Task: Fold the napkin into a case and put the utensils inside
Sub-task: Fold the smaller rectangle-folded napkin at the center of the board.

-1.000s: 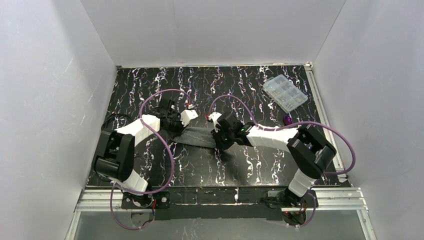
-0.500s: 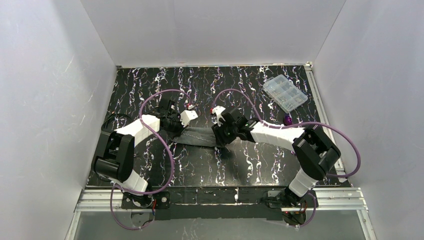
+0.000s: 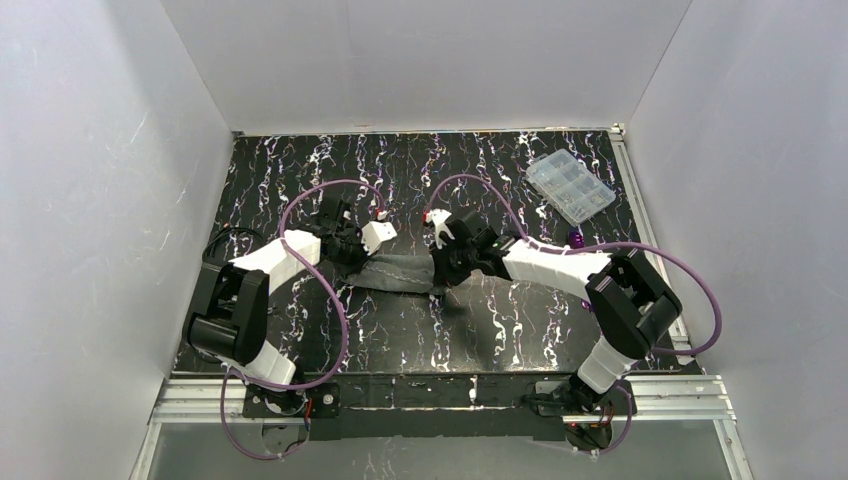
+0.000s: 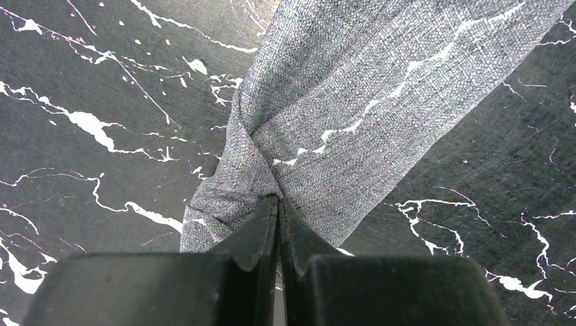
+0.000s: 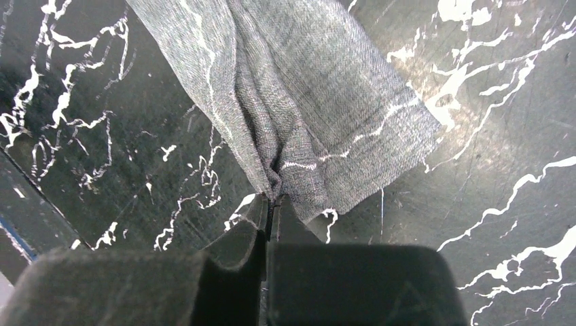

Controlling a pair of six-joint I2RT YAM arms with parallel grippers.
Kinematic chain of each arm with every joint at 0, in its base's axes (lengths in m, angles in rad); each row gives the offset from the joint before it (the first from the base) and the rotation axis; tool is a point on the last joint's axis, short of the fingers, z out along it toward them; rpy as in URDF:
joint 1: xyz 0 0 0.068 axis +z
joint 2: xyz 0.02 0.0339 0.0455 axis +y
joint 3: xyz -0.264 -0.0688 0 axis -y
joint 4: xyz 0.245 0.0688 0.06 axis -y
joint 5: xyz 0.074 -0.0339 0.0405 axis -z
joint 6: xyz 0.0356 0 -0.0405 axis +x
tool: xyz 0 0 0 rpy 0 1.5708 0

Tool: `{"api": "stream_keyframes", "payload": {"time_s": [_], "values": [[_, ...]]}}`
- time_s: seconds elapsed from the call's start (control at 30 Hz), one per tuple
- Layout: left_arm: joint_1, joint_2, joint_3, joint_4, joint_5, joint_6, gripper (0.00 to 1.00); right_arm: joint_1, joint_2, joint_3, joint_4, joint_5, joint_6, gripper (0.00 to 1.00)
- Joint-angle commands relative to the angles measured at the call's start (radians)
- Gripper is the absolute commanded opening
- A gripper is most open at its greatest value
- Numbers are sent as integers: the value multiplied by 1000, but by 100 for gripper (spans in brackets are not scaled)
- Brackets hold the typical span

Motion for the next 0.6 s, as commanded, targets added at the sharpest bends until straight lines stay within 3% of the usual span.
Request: {"api": "stream_keyframes", "payload": {"time_s": [0.0,0.37,0.57], "values": [[-11,-21,-29,-65,-8,5,0,-26,24,119,-23,-38,1,1],[-31,-27,-37,-69,-17,36,0,-60,173,241,-98,-63,-19,1],[-38,-28,-45,-63,-15,52,0,-95,224,248,-55,-30,1,1]]}}
